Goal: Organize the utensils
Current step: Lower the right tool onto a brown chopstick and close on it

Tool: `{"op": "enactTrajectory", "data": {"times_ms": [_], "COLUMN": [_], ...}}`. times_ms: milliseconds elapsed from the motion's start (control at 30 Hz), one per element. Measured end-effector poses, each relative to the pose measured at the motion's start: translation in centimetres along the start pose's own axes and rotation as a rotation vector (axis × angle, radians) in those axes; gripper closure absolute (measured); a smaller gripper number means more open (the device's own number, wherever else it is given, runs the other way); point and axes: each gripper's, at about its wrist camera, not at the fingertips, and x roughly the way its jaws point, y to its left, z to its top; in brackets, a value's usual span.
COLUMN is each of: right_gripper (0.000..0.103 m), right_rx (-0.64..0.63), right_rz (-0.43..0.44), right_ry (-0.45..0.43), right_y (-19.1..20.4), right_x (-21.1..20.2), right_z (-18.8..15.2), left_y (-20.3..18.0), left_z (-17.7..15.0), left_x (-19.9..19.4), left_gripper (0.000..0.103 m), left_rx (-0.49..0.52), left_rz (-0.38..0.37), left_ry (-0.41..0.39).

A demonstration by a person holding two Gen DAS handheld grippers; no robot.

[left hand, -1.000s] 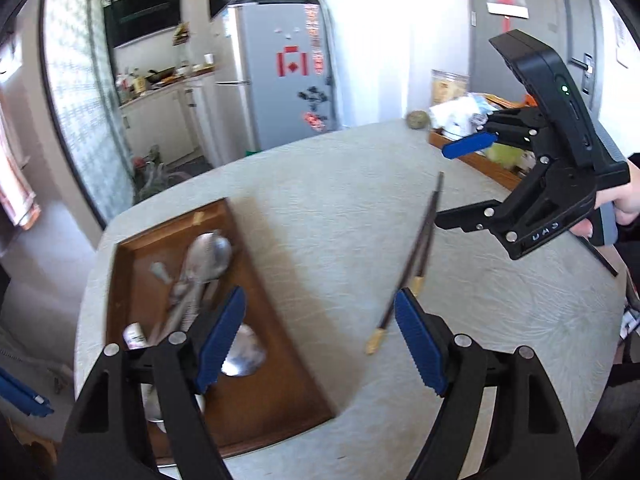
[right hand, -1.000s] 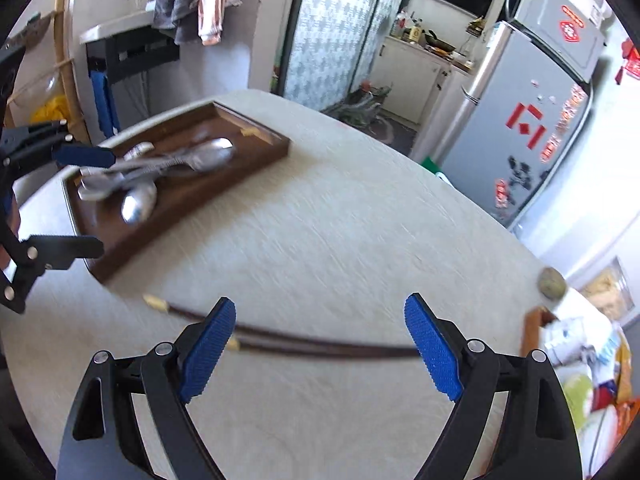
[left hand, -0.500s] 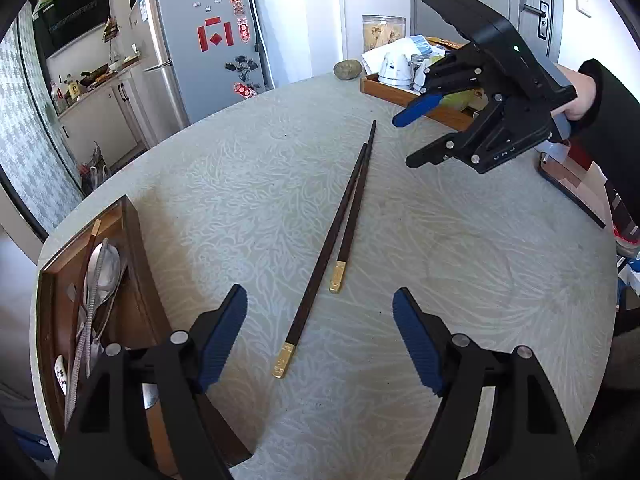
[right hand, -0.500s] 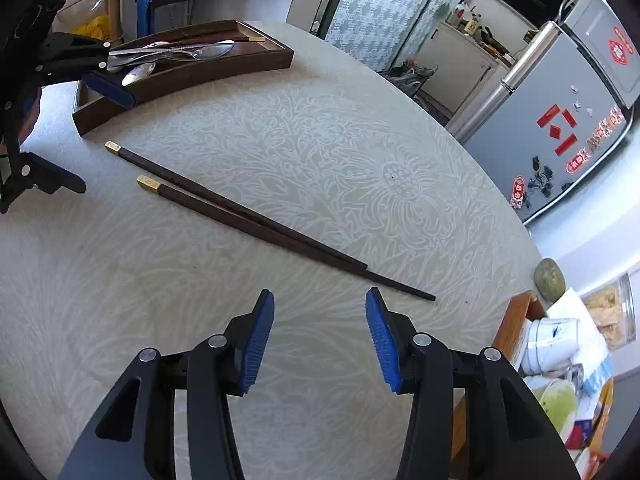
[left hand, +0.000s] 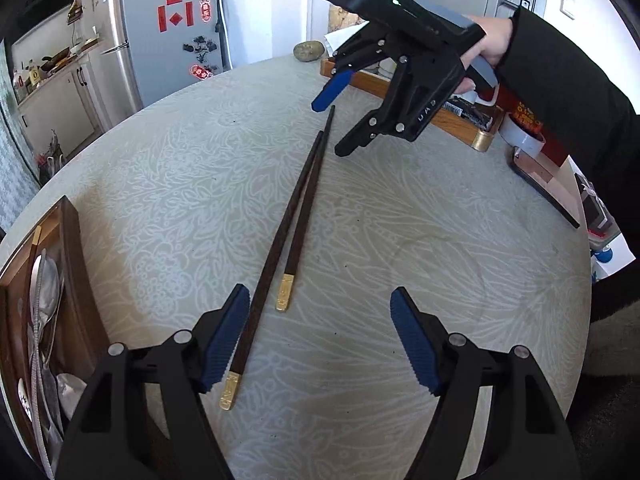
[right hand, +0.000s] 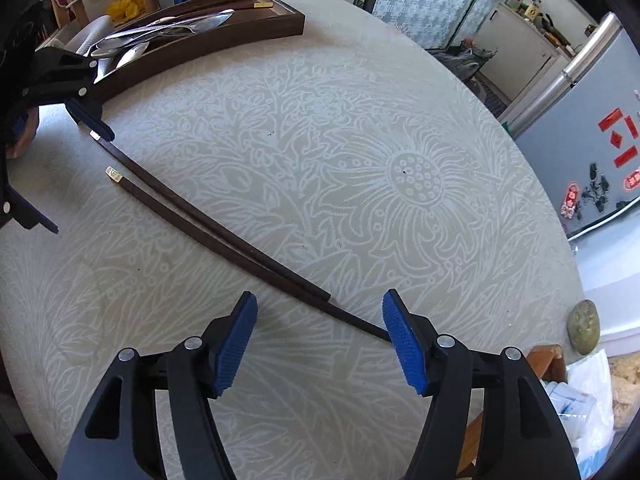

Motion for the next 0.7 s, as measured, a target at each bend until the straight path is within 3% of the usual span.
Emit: {"op": "enactTrajectory", "data": {"times_ms": [100, 267, 533, 700], "right_gripper": [0.025, 0.023, 0.055, 0.056], "right_rx": [0.049, 0.044, -0.031, -0.049], "right_rz": [0.079, 0.085, 0.104, 0.114], "right_ry": [0.038, 0.044, 0.049, 0.071], "right_y": [-1.4, -1.4, 1.5, 2.5], "right_x": [0.6, 0.4, -1.0, -1.6], "right_z": [0.2, 0.0, -1.1, -2.2], "left_y": [0.0, 0.2, -0.2, 0.9], "left_z": [0.3, 0.4, 0.7, 1.2], "left_x": [0.9, 0.9, 1.2, 1.4], "left_gripper": [0.027, 0.027, 0.027, 0.027], "left_rx": [0.001, -0.012, 0.004, -0.018], "left_rz": [0.000, -0.005, -0.017, -0.025], "left_ry": [0.024, 0.040, 0.043, 0.034]}}
